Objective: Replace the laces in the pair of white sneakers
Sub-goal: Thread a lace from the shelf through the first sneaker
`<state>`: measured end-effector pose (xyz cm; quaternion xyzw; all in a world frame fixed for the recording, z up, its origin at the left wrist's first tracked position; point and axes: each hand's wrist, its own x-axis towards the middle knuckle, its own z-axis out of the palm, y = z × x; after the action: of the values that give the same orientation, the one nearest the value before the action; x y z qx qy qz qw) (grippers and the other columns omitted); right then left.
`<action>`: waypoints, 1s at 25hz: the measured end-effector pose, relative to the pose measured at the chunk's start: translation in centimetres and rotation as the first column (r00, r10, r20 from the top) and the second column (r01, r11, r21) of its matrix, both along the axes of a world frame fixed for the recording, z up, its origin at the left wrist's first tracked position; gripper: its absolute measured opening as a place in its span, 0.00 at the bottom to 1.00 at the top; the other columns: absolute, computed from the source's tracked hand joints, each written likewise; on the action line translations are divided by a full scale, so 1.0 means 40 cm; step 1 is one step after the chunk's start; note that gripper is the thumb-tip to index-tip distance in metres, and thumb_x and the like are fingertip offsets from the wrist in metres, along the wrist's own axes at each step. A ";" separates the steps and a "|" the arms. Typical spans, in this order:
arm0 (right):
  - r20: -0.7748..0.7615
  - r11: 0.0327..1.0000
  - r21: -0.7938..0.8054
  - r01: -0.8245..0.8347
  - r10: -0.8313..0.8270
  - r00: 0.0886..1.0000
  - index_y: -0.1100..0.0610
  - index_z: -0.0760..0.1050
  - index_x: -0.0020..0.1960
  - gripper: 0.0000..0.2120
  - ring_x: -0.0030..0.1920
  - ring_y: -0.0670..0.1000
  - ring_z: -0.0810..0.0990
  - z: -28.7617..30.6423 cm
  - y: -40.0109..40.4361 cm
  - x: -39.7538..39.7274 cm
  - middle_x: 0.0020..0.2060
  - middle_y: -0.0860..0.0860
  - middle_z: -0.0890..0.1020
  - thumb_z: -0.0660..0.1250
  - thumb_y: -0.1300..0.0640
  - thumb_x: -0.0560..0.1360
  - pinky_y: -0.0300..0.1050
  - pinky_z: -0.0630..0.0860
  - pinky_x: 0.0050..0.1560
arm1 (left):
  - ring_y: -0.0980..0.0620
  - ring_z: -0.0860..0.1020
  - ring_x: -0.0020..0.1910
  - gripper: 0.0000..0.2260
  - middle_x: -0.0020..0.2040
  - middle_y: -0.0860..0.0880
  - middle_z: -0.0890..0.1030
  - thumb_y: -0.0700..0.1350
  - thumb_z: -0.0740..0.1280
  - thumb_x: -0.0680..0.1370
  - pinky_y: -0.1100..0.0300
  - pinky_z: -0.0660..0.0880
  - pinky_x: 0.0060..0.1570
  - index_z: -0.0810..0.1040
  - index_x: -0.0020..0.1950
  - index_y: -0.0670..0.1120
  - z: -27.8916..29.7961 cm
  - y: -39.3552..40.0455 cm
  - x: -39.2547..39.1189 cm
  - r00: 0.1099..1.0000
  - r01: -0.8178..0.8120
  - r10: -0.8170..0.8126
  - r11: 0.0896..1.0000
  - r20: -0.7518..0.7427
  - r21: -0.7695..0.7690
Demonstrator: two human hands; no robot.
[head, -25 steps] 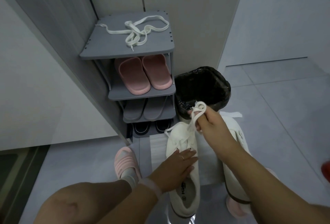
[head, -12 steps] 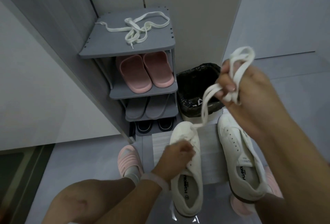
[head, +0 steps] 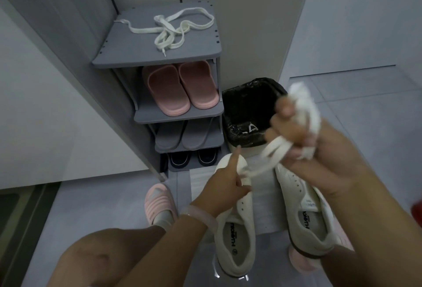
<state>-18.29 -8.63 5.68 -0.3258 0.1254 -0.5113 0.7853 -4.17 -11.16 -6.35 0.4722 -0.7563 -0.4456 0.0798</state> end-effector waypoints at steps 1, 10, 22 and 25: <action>0.113 1.000 -0.028 0.008 -0.005 0.994 0.65 0.73 0.48 0.06 0.30 0.50 0.67 0.031 0.003 -0.003 0.27 0.52 0.66 0.57 0.68 0.76 0.42 0.73 0.37 | 0.61 0.70 0.32 0.24 0.33 0.58 0.70 0.45 0.68 0.75 0.69 0.67 0.34 0.66 0.69 0.48 -0.004 0.002 -0.004 1.000 0.017 -0.017 1.000 0.018 -0.017; -0.999 0.993 -0.036 -0.108 -0.036 0.000 0.52 0.72 0.61 0.13 0.26 0.39 0.71 -0.121 -0.006 -0.028 0.29 0.42 0.77 0.58 0.62 0.78 0.31 0.69 0.29 | 0.55 0.75 0.33 0.06 0.32 0.48 0.79 0.40 0.66 0.75 0.64 0.71 0.37 0.81 0.45 0.38 0.063 -0.056 0.041 0.968 -0.230 0.195 0.942 -0.158 -0.243; -0.973 0.945 -0.226 0.236 -0.229 -0.014 0.56 0.70 0.41 0.12 0.33 0.42 0.70 -0.301 -0.023 0.050 0.32 0.46 0.71 0.53 0.58 0.81 0.31 0.66 0.31 | 0.56 0.49 0.75 0.29 0.77 0.52 0.54 0.54 0.64 0.75 0.55 0.44 0.72 0.59 0.74 0.53 -0.107 0.037 0.081 0.822 0.554 -0.509 0.818 0.256 -0.153; -0.960 0.959 -0.278 0.053 -0.278 -0.015 0.58 0.73 0.56 0.12 0.40 0.43 0.75 -0.301 -0.008 0.109 0.41 0.48 0.77 0.52 0.57 0.81 0.31 0.70 0.39 | 0.49 0.75 0.63 0.19 0.61 0.45 0.78 0.51 0.60 0.74 0.56 0.67 0.67 0.76 0.60 0.44 -0.143 0.063 0.076 0.865 0.495 -0.425 0.809 0.265 -0.316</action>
<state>-13.91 -8.95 -6.34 -0.6344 0.6366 -0.2308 0.3727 -1.11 -8.63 -12.08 0.2888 -0.9230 -0.2543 -0.0116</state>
